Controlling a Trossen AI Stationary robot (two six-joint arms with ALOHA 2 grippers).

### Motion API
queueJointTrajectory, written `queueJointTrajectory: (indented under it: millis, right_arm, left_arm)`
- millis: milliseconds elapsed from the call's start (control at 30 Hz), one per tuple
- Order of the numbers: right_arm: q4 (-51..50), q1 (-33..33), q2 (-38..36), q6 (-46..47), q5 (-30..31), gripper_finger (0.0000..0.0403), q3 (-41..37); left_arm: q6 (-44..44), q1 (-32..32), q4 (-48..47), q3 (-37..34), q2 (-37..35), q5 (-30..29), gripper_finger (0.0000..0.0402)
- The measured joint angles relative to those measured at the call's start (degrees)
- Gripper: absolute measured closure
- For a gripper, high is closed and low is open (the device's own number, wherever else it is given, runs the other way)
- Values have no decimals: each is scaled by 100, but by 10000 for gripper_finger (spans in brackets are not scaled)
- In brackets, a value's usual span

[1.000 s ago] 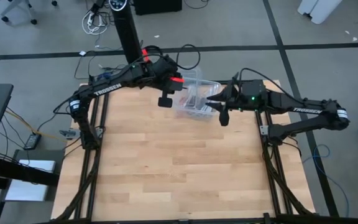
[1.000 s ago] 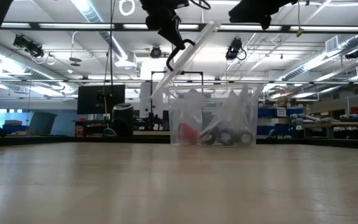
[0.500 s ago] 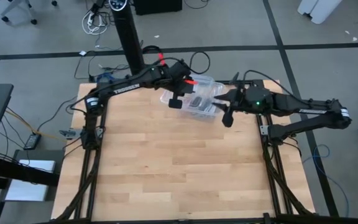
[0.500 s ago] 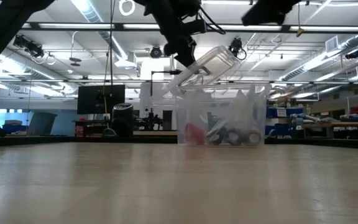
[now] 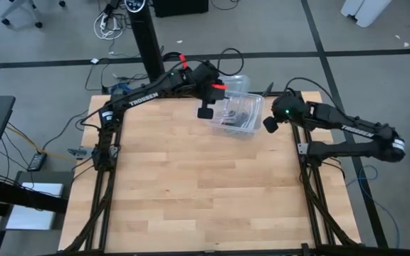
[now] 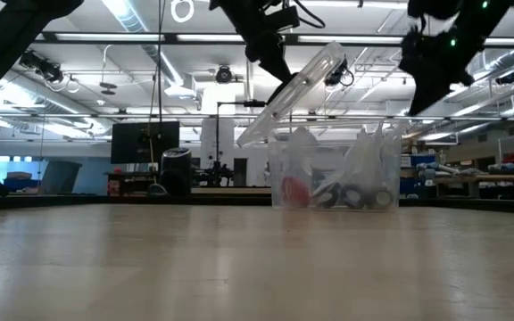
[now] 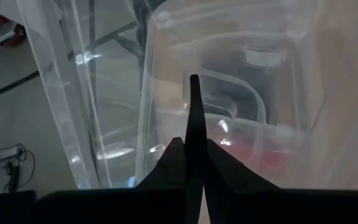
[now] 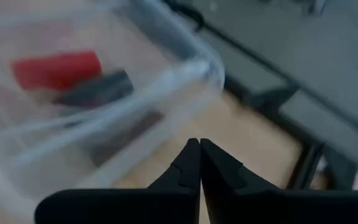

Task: Roll bandage
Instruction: Close the transparent bin

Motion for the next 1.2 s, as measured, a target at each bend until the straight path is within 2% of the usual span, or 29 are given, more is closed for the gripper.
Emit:
queueJointTrajectory:
  millis: [100, 233, 367, 500, 633, 900, 1200]
  right_arm:
    - [366, -384, 107, -53, -683, 400, -433]
    - [1634, -666, 321, -214, -1565, 401, -997]
    - [2481, -712, 589, -286, -2034, 401, -1208]
    - [2814, -689, 746, -385, -2222, 401, -1212]
    - [2768, -690, 678, -393, -2243, 402, -1215]
    - [2741, -666, 362, -433, -2294, 402, -1217]
    - [2964, -668, 772, -558, -2573, 403, -1217]
  left_arm:
    - [0, 0, -10, 0, 0, -11, 380]
    - [0, 0, -5, 0, 0, -15, 380]
    - [0, 14, 0, 2, 60, -30, 380]
    - [2, 51, -175, 2, 258, -68, 380]
    - [19, 42, -271, 2, 499, -369, 380]
    - [114, 42, 56, 3, 722, -199, 380]
    - [103, 7, 351, 2, 834, 7, 380]
